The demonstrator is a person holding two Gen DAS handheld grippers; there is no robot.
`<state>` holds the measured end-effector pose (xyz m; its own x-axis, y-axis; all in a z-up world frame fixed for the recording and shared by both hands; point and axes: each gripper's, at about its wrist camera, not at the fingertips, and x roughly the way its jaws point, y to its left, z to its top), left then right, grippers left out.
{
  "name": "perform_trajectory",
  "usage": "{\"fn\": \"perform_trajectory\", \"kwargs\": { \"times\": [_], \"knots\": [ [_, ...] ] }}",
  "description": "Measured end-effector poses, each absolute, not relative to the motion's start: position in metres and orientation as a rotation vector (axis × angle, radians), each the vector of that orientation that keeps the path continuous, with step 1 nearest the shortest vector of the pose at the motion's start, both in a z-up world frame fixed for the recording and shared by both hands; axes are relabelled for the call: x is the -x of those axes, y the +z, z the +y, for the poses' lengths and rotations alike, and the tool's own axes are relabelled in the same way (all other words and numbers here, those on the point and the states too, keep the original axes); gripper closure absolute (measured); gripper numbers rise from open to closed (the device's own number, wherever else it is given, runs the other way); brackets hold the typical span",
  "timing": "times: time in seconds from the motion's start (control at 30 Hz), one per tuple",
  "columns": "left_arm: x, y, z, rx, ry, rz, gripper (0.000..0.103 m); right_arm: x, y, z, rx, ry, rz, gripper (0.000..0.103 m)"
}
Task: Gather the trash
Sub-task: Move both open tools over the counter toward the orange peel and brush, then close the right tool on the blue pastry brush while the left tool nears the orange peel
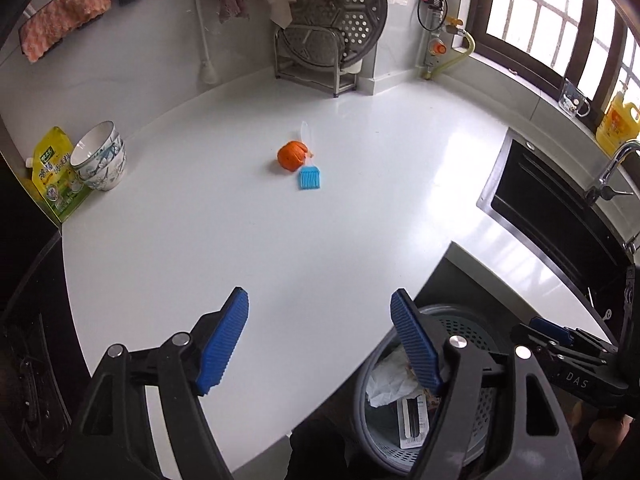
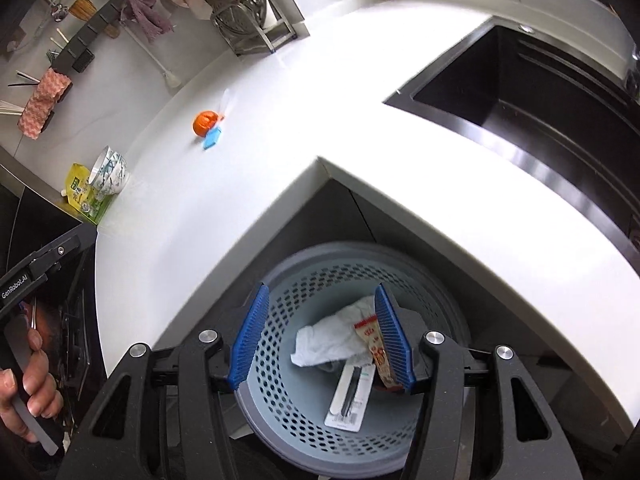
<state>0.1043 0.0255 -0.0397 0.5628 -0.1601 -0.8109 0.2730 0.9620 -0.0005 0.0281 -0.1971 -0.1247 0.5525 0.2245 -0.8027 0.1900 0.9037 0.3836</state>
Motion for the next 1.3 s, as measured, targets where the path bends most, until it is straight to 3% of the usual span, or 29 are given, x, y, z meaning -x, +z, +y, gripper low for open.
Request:
{"fn": "perform_trajectory", "kwargs": {
  "times": [0.33, 0.77, 1.3],
  "knots": [
    [-0.187, -0.024, 0.079, -0.117, -0.212, 0.876, 0.026, -0.144, -0.098, -0.144, -0.365, 0.068, 0.941, 0.049],
    [-0.276, -0.065, 0.122, -0.114, -0.226, 0.927, 0.026, -0.266, -0.140, -0.084, -0.319, 0.036, 1.001, 0.049],
    [-0.318, -0.095, 0.123, -0.078, -0.291, 0.955, 0.026, -0.314, -0.167, -0.056, -0.159, -0.074, 1.025, 0.049]
  ]
}}
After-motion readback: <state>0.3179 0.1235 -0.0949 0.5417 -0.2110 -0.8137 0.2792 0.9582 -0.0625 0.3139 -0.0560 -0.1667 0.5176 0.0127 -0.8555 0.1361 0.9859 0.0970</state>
